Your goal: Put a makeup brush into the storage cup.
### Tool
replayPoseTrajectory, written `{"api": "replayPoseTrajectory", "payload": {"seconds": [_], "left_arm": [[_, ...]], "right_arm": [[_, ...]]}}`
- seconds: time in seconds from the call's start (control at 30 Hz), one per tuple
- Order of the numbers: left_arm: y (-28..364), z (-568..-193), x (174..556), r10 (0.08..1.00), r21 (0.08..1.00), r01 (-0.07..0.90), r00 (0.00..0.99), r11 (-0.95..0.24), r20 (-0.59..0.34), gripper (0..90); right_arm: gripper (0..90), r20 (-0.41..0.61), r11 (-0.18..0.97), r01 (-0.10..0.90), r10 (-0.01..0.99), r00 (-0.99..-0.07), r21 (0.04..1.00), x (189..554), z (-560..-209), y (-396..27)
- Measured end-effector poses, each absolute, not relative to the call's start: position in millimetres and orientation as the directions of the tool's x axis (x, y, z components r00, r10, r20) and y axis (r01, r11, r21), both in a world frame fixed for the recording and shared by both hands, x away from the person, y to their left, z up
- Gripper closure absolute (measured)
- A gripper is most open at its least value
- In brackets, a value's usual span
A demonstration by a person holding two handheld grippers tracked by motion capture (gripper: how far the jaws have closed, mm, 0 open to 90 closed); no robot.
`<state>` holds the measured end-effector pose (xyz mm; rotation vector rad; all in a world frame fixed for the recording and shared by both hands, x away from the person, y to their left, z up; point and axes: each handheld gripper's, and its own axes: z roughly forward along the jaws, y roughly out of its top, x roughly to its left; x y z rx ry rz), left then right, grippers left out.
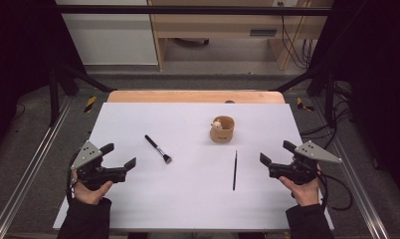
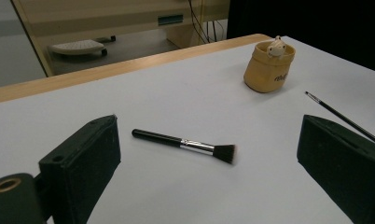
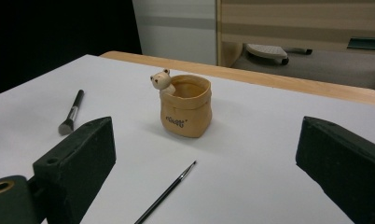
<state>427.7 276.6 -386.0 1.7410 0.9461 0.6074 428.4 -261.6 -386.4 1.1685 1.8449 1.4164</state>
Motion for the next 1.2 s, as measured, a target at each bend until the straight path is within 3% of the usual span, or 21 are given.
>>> {"api": "replayPoseTrajectory", "payload": {"seconds": [0.7,1.2], "left_arm": [[272,-393,430,0.823,0.925,0.329,0.568,-0.189,-0.033,6.1],[265,-398,431,0.816,0.916,0.337,0.577,-0.218,-0.018,6.4]], "right_arm": [[5.9,0.067,0.115,0.327,0.866,-0.496,0.938,428,-384,-241],[8.0,0.052,0.182,0.409,0.865,-0.498,0.894,442,-403,-213]]}}
